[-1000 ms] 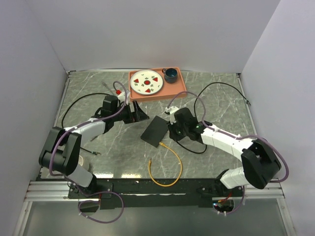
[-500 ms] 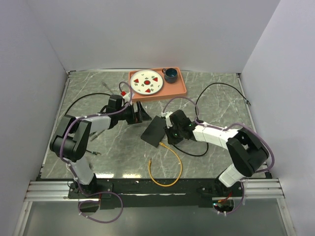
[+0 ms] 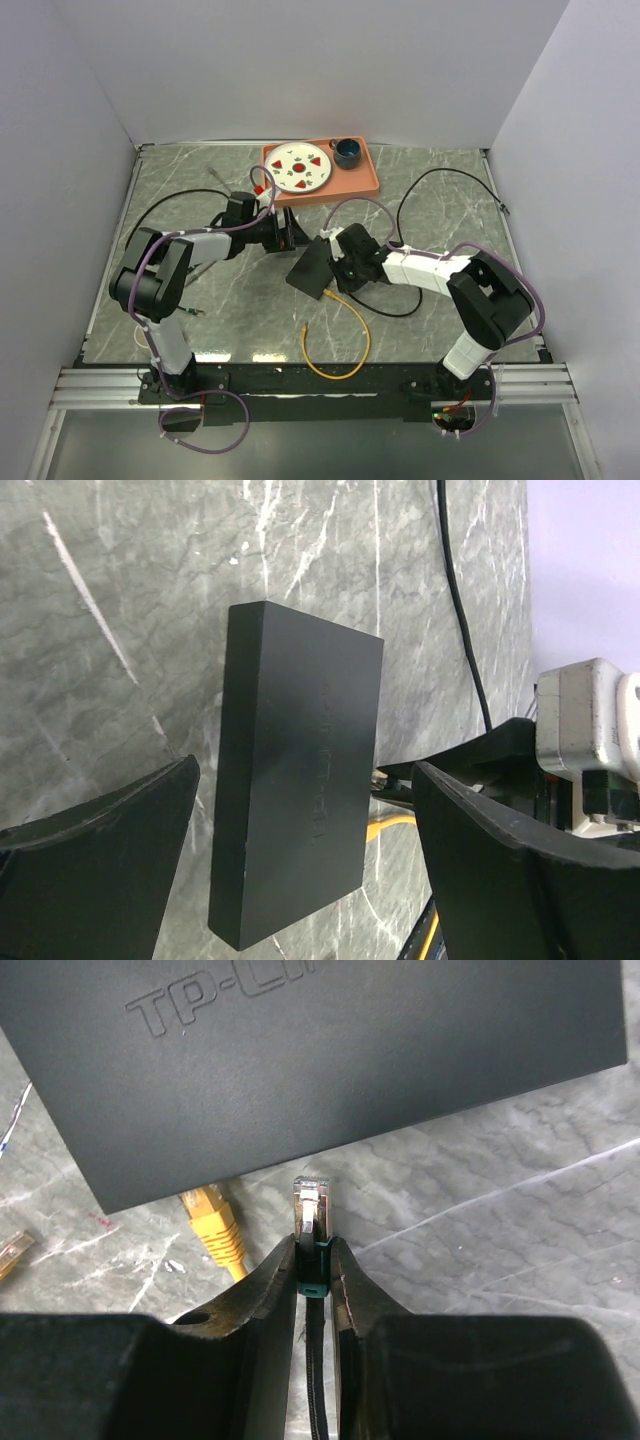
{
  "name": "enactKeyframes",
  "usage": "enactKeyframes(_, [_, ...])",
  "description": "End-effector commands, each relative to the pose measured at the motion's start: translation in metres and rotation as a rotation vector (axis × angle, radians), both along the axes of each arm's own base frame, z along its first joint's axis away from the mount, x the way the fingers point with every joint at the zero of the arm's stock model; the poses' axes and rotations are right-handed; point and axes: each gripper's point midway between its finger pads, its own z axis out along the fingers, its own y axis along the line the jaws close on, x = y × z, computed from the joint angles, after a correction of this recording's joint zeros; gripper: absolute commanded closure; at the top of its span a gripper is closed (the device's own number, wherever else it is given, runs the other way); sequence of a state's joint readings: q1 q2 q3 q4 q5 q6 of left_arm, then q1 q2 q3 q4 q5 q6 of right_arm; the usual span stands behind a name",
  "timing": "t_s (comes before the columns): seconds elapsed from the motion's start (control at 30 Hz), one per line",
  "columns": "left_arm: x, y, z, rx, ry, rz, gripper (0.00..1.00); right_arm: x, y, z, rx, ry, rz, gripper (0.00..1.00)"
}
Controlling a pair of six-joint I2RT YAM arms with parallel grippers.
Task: Insert the plug into the switch port
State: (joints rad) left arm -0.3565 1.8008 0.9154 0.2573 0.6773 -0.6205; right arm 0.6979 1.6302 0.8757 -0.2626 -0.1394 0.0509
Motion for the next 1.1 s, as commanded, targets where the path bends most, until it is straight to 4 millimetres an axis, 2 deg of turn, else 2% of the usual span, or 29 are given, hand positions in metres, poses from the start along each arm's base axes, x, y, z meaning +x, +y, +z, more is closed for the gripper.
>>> enactKeyframes(0.0, [0.006, -0.012, 0.016, -0.034, -0.067, -0.050, 0.08, 0.016, 0.011, 0.010, 0.019, -0.062, 0.006, 1.00])
enactKeyframes(0.5, [0.001, -0.018, 0.011, -0.032, -0.051, -0.076, 0.12, 0.023, 0.020, 0.014, 0.025, -0.074, 0.014, 1.00])
enactKeyframes(1.07, [-0.006, -0.020, 0.003, -0.032, -0.026, -0.094, 0.16, 0.019, 0.039, 0.020, 0.072, -0.093, 0.052, 1.00])
